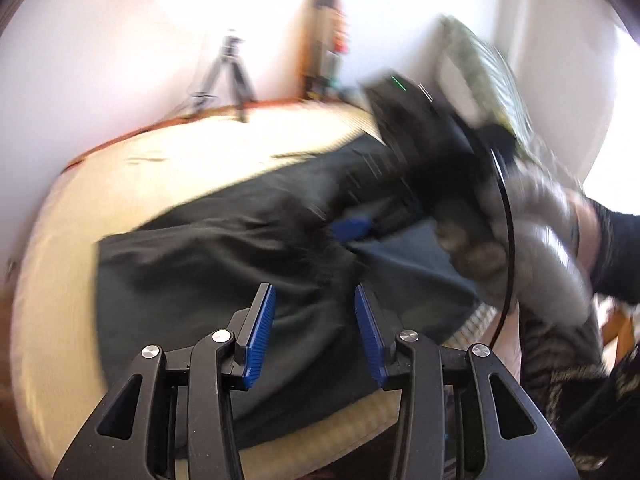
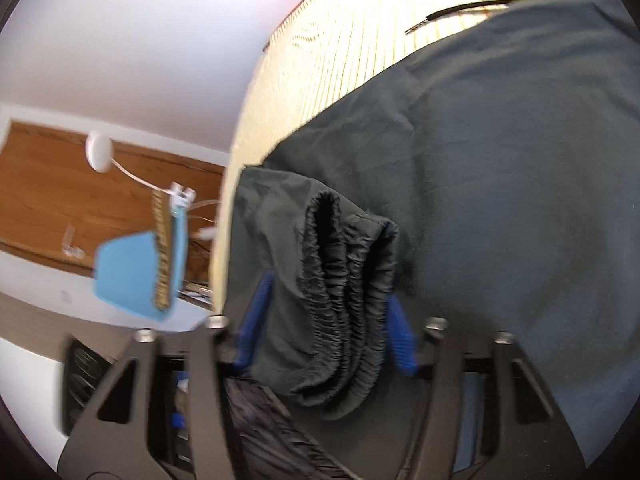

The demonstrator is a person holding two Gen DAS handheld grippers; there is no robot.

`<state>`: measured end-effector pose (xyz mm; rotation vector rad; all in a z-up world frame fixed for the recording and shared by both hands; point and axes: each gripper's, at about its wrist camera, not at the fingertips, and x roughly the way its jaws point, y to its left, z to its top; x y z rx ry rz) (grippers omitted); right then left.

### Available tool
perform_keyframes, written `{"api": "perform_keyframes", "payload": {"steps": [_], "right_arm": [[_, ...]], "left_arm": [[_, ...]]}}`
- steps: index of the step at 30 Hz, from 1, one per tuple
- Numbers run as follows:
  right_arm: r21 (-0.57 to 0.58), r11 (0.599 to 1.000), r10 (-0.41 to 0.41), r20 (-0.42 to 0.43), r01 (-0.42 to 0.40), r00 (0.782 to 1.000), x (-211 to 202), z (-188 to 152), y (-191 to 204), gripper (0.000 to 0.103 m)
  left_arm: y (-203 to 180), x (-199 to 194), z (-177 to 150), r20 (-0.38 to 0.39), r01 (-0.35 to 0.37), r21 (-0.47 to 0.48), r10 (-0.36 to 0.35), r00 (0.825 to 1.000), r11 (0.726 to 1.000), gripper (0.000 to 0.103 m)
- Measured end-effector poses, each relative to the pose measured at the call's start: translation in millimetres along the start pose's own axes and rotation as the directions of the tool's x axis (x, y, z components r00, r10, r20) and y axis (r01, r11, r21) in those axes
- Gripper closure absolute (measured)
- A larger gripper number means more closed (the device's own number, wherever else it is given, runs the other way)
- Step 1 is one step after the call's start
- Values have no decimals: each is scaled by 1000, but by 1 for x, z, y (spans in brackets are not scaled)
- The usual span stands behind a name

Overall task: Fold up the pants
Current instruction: 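Pass the waistband from the left tool into the right tool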

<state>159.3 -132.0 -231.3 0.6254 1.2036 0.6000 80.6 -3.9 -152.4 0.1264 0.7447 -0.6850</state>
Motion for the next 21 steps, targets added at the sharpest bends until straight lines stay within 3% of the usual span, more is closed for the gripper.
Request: {"api": "perform_keyframes", "payload": {"steps": [2, 4, 9, 15, 21], "right_arm": [[-38, 999, -25, 8, 25, 1000, 2, -3, 4, 82], [-68, 997, -39, 28, 41, 999, -2, -6, 9, 84], [-141, 988, -45, 84, 57, 995, -34, -5, 24, 85], [-148, 982, -102, 134, 121, 986, -94, -1, 6, 85], [-111, 973, -180, 184, 202, 966, -150, -7, -25, 85]], "left_arm": [[21, -12, 1, 18, -44, -65, 45, 999, 997, 63], [41, -24, 0, 26, -107, -130, 111, 993, 986, 63], [66, -32, -2, 30, -161, -207, 171, 985, 965, 63], [58, -11, -1, -1, -138, -190, 140, 990, 972, 63], [24, 23, 6, -52, -86, -139, 80, 995, 987, 63]]}}
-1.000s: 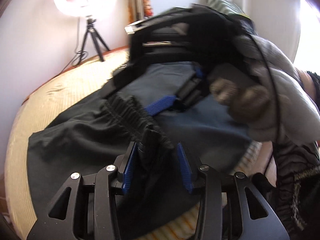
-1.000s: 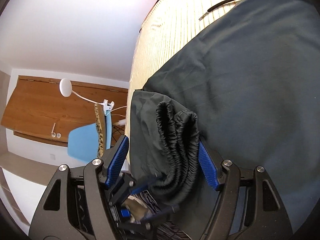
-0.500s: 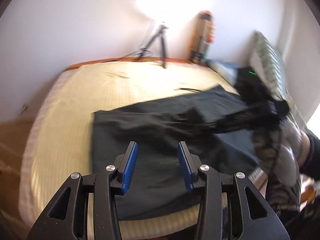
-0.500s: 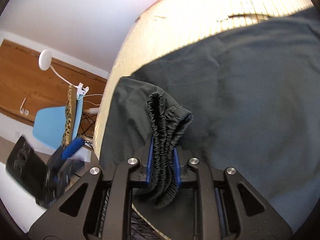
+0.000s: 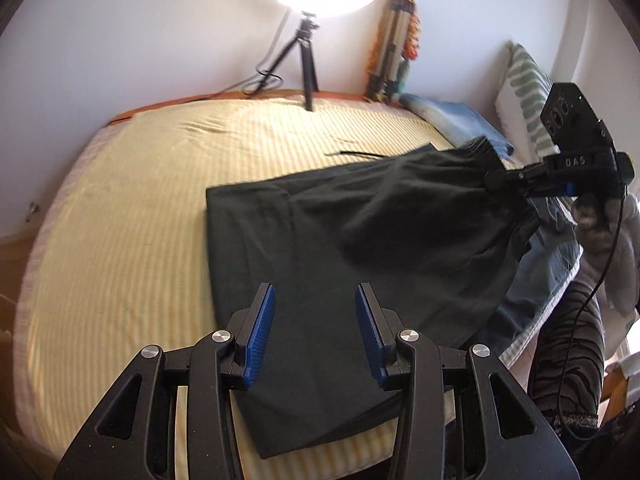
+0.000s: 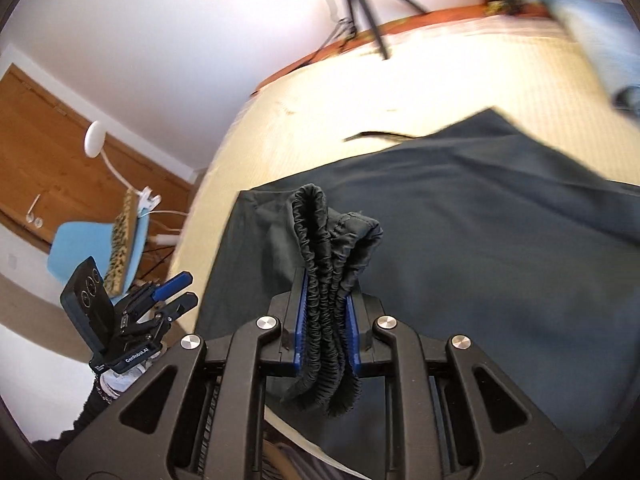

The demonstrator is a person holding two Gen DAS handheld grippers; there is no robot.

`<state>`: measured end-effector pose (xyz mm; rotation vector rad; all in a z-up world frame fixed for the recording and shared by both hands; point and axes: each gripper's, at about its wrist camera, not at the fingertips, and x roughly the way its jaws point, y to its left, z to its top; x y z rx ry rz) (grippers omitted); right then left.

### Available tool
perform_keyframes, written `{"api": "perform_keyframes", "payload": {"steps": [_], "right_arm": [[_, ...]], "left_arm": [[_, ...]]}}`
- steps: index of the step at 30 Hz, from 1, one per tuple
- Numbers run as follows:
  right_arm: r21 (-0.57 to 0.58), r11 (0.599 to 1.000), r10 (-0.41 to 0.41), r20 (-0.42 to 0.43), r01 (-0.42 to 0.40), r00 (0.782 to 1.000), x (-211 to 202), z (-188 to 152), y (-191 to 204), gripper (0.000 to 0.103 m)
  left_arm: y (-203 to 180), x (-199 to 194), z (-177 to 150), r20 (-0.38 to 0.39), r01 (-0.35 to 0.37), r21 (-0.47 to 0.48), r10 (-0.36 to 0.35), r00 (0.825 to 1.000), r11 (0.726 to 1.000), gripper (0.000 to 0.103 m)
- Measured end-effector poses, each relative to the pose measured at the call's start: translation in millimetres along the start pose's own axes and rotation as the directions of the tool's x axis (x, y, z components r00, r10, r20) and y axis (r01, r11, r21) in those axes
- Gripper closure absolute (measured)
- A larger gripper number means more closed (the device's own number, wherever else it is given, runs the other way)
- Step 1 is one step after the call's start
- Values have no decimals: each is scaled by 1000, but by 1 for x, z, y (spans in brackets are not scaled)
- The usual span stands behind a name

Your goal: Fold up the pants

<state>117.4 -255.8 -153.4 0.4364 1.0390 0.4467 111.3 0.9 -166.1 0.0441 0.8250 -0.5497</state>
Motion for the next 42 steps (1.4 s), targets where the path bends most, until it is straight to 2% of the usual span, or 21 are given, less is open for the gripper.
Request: {"api": "perform_keyframes", "payload": {"steps": [9, 14, 22, 29, 34, 39, 42], "right_arm": [[82, 991, -111, 60, 106, 992, -67, -9, -75, 85], [122, 984, -143, 73, 133, 987, -101, -12, -113, 85], [152, 972, -193, 72, 181, 978, -139, -20, -151, 85], [181, 949, -273, 61, 258, 960, -169, -23, -185, 85], [233, 925, -319, 51, 300, 946, -182, -30, -218, 85], [251, 917, -330, 38, 311, 943, -172, -37, -239, 85], [236, 906, -368, 30, 352, 929, -170, -38, -240, 79]], "left_arm": [[-51, 27, 13, -43, 50, 77, -47, 998, 996, 63], [-74, 37, 18, -54, 69, 114, -63, 997, 991, 63], [-99, 53, 21, -76, 102, 148, -91, 993, 984, 63], [-116, 63, 22, -94, 122, 168, -107, 990, 978, 63], [-124, 68, 20, -108, 124, 192, -104, 989, 973, 63], [-126, 75, 15, -134, 122, 193, -97, 986, 974, 63], [-126, 77, 12, -147, 114, 193, -86, 985, 975, 63]]}}
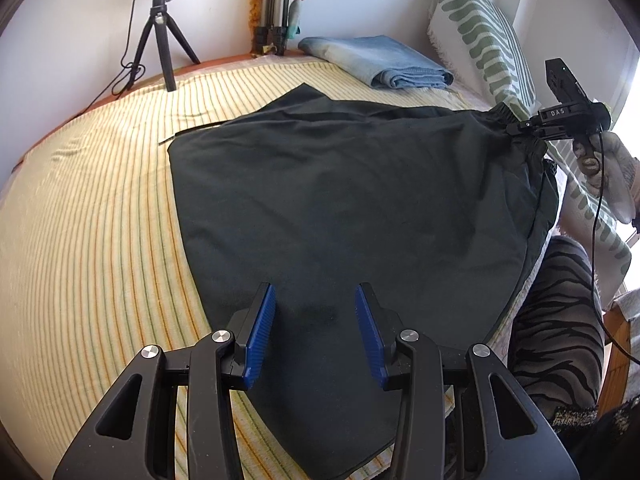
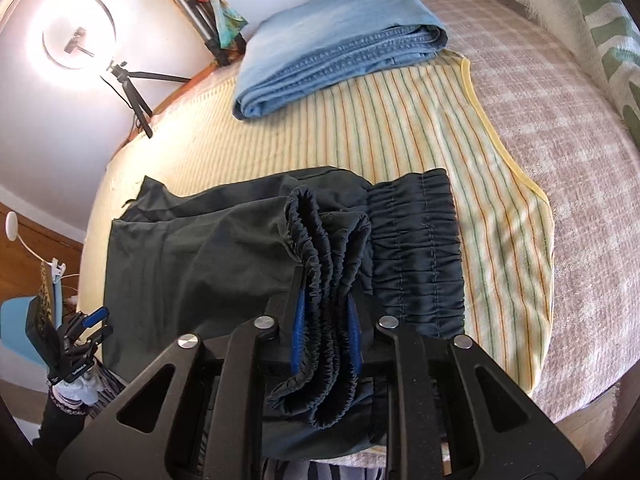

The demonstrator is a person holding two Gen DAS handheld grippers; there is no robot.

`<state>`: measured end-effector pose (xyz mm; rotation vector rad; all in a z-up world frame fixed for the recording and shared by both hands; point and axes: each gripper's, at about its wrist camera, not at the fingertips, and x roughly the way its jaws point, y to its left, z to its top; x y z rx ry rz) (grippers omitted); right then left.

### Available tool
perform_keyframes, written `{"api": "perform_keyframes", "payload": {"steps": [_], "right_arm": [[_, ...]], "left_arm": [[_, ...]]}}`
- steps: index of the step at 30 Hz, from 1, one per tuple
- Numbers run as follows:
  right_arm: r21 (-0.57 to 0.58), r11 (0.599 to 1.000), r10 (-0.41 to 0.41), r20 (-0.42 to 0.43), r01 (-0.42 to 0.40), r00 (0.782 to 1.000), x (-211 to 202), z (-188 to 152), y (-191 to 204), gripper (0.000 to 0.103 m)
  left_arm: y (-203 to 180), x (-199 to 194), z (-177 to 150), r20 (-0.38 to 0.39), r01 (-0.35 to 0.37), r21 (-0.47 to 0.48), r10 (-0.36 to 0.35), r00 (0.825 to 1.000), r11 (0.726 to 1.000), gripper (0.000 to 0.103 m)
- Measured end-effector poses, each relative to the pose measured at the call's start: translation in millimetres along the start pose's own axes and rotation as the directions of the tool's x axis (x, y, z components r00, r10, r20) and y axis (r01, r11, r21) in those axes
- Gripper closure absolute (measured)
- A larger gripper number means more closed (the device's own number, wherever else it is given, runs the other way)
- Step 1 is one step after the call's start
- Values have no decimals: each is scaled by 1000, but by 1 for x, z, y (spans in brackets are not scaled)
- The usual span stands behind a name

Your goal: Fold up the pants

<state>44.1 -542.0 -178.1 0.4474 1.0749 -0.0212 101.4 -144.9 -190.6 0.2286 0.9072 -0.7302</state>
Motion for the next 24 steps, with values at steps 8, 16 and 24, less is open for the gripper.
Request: {"api": "perform_keyframes", "payload": {"steps": [8, 16, 24], "right_arm": [[-179, 973, -110, 183, 143, 977, -41, -12, 51, 62], [-299, 936, -170, 75, 185, 983, -8, -33, 65, 62], [-317, 925, -202, 61, 211, 977, 4, -37, 53, 65]], "left_arm": [[-12, -9, -6, 20, 13, 43, -14, 1000, 999, 63], [-24, 2, -15, -17, 17, 106, -16, 1000, 994, 63], [-22, -3, -29, -8, 9, 124, -8, 1000, 992, 63]]}}
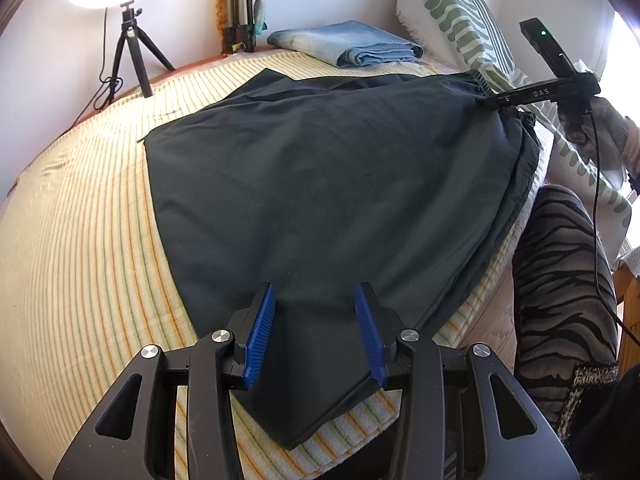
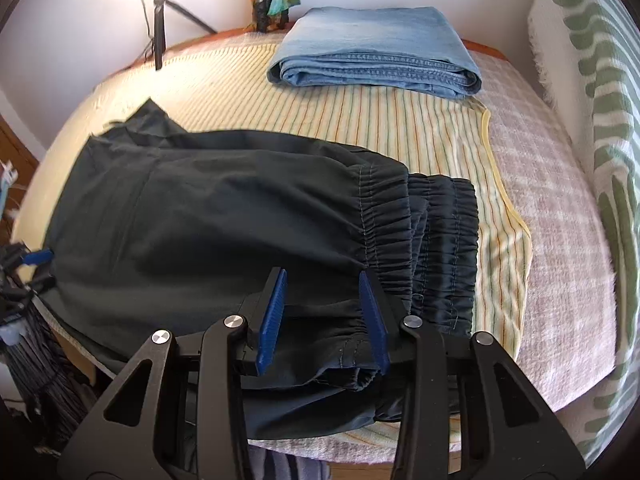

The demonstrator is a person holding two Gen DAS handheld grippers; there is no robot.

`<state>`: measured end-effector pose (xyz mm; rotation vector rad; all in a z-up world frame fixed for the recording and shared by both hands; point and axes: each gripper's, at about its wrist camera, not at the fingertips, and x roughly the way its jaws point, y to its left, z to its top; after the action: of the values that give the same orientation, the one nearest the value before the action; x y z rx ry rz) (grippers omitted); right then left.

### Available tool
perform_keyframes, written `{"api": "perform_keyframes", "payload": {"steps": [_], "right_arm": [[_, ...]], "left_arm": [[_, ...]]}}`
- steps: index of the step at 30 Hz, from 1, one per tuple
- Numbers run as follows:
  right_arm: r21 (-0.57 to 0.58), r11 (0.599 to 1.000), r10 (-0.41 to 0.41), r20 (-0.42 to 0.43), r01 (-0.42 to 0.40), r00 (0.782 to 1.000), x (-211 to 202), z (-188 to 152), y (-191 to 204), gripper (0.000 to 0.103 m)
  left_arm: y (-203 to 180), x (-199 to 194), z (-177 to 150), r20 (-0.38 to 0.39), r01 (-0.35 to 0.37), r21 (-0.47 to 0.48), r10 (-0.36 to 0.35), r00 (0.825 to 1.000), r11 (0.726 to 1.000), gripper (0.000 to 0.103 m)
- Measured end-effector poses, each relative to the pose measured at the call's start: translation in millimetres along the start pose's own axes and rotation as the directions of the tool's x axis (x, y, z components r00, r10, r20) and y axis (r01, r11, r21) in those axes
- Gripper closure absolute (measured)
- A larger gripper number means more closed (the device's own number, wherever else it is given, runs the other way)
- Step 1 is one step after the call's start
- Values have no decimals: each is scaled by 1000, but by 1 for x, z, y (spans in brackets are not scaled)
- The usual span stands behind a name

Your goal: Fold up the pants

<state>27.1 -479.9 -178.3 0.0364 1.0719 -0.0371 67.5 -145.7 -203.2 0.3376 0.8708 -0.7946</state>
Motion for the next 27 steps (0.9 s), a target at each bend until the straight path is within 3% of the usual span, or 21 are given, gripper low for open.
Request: {"api": "perform_keyframes", "payload": {"steps": [4, 8, 15, 21, 23, 27], "right_arm": [[20, 1000, -10, 13, 9, 1000, -8, 4, 5, 64], [16, 1000, 11, 62, -12, 998, -25, 9, 18, 63], [-12, 987, 160, 142, -160, 977, -50, 27, 64, 51], [-105, 963, 262, 151, -249, 953, -51, 41, 123, 49], [-124, 954, 291, 154, -274, 944, -49, 44, 139, 42], [-156, 931, 351, 141, -329, 926, -41, 52, 171, 40]], "left_arm": [[15, -17, -5, 23, -6, -96, 8, 1000, 995, 63], [39, -38, -13, 65, 7, -227, 8, 998, 974, 60], [63, -34, -30, 83, 58, -436, -24, 996, 898, 60], [59, -26, -31, 88, 58, -473, -18, 996, 879, 60], [59, -26, -30, 94, 61, -486, -17, 995, 872, 60], [52, -24, -28, 89, 39, -474, 4, 996, 880, 60]]}}
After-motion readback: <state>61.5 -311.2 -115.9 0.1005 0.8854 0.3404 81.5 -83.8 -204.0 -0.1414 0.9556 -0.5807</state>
